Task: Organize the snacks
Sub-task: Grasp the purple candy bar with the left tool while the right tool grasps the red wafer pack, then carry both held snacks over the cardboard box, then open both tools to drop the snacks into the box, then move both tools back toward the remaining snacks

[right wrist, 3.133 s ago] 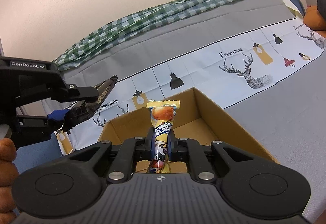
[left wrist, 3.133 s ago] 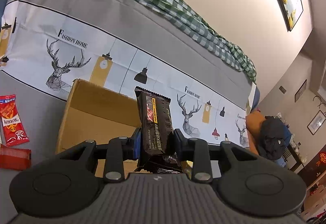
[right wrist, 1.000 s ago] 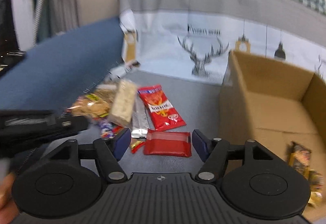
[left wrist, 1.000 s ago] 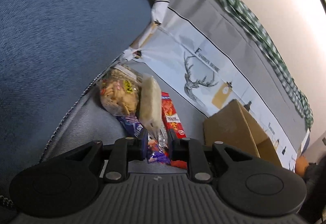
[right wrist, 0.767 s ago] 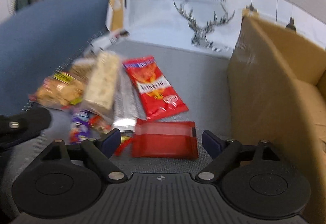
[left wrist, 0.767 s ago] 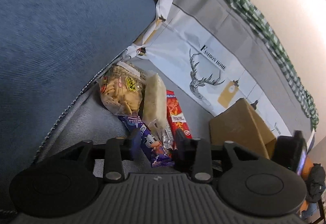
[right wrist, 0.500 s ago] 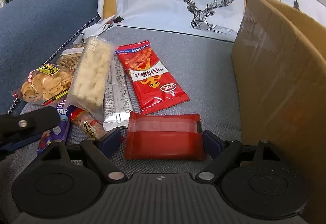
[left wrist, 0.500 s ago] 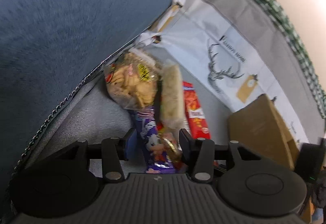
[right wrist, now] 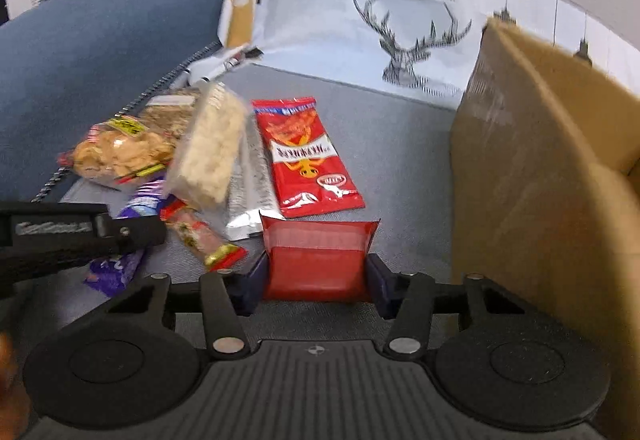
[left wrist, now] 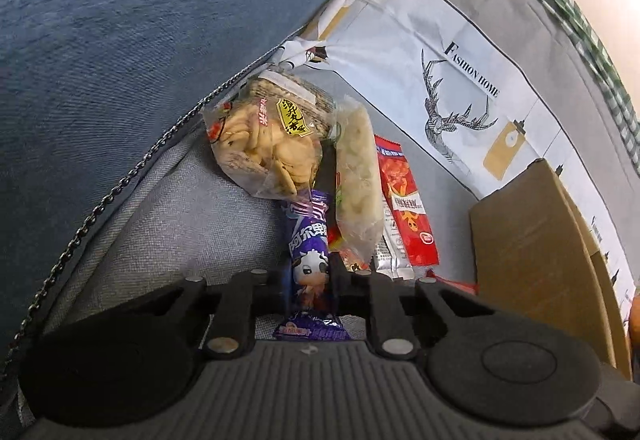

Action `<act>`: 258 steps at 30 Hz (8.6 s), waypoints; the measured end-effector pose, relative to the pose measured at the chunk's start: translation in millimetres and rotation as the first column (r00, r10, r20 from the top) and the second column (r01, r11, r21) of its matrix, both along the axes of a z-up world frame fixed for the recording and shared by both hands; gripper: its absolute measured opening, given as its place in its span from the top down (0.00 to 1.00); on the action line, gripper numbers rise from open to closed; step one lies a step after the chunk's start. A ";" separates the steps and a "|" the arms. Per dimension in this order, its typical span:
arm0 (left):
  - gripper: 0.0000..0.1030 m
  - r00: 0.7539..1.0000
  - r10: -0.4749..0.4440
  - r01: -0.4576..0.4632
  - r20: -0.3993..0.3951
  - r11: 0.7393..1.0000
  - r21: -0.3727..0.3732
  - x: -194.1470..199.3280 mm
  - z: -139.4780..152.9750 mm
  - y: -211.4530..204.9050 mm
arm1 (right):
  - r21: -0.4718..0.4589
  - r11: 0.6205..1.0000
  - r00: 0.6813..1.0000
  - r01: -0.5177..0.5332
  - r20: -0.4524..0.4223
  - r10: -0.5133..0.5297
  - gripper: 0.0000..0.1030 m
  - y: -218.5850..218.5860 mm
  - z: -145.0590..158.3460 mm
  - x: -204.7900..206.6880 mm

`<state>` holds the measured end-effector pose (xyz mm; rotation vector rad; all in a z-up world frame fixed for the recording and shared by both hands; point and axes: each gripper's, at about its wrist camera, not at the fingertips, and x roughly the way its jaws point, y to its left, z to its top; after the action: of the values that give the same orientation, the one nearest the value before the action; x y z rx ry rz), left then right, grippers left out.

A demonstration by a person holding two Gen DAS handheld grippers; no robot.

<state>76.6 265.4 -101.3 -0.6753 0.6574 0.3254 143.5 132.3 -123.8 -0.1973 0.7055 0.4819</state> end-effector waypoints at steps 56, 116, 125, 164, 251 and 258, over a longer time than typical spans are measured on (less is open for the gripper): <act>0.65 0.890 -0.356 0.370 -0.285 0.929 -0.006 -46.6 16.9 -60.9 | 0.002 0.971 0.966 -0.240 -0.094 0.239 0.35 -55.8 -16.4 -115.9; 0.83 0.964 -0.242 0.239 0.108 0.970 0.040 -92.8 64.6 -43.2 | 0.158 0.955 0.960 -0.250 0.173 0.222 0.46 -76.3 49.0 -132.9; 0.83 0.968 -0.208 0.206 0.137 0.978 0.026 -102.8 79.9 -45.6 | 0.270 0.928 0.947 -0.258 0.259 0.188 0.46 -101.1 73.1 -127.7; 0.83 0.866 -0.457 0.458 0.203 0.888 0.043 59.9 150.5 -222.4 | 0.546 0.742 0.856 0.388 0.085 -0.510 0.45 -268.0 70.4 -26.2; 0.92 0.975 -0.196 0.161 0.101 0.946 0.280 -87.8 73.0 -15.6 | 0.157 0.977 0.988 -0.144 0.070 0.135 0.16 7.6 -5.7 -34.2; 0.91 0.969 -0.223 0.180 0.105 0.932 0.316 -67.6 76.8 -17.2 | 0.119 0.979 0.986 -0.165 0.023 0.164 0.14 25.9 -26.7 -17.9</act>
<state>9.1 248.1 -24.5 -0.3275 0.5231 0.1801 125.6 158.1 -150.4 -0.1459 0.6477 0.6789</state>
